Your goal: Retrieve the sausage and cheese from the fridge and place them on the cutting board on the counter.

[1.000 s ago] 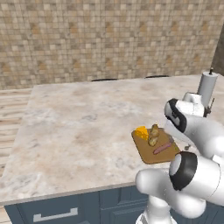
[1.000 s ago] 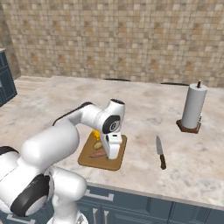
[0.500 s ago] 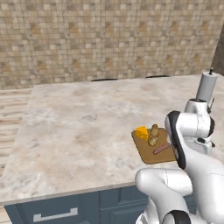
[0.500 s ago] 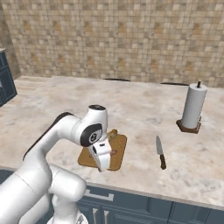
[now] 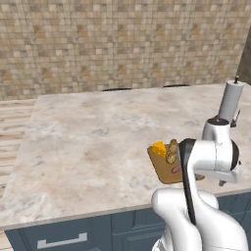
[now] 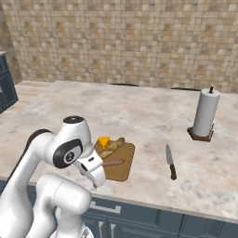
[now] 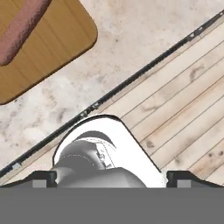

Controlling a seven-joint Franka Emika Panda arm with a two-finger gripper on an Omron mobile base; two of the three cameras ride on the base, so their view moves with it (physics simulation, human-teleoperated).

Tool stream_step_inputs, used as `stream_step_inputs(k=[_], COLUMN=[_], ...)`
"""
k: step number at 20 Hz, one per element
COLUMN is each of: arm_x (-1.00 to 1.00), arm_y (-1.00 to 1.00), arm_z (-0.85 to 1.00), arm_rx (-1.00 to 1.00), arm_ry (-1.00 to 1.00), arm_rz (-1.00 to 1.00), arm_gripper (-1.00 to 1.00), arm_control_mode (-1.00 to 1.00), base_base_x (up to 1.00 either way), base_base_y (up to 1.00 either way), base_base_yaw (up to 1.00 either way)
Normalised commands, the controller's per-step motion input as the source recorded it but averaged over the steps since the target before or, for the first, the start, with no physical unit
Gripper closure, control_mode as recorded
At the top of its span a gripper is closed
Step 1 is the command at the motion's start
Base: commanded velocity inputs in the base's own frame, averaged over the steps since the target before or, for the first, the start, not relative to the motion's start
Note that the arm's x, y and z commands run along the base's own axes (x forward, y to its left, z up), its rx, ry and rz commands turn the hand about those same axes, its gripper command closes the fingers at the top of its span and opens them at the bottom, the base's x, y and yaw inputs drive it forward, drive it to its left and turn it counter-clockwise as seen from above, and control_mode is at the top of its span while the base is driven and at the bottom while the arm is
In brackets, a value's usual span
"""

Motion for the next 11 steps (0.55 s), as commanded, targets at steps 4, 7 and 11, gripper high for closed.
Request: stream_step_inputs(k=[4, 7, 11], arm_x=[-0.37, -0.34, -0.37], arm_y=[0.26, 0.23, 0.32], arm_z=[0.0, 0.01, -0.23], arm_rx=[-0.1, -0.12, -0.12], arm_ry=[-0.31, -0.3, -0.6], arm_rz=[0.45, 0.49, 0.33], arm_gripper=[-1.0, -1.0, -1.0], arm_control_mode=[-1.0, -1.0, -1.0], base_base_x=[0.0, 0.0, 0.0], base_base_y=[0.0, 0.0, 0.0], base_base_yaw=[0.0, 0.0, 0.0])
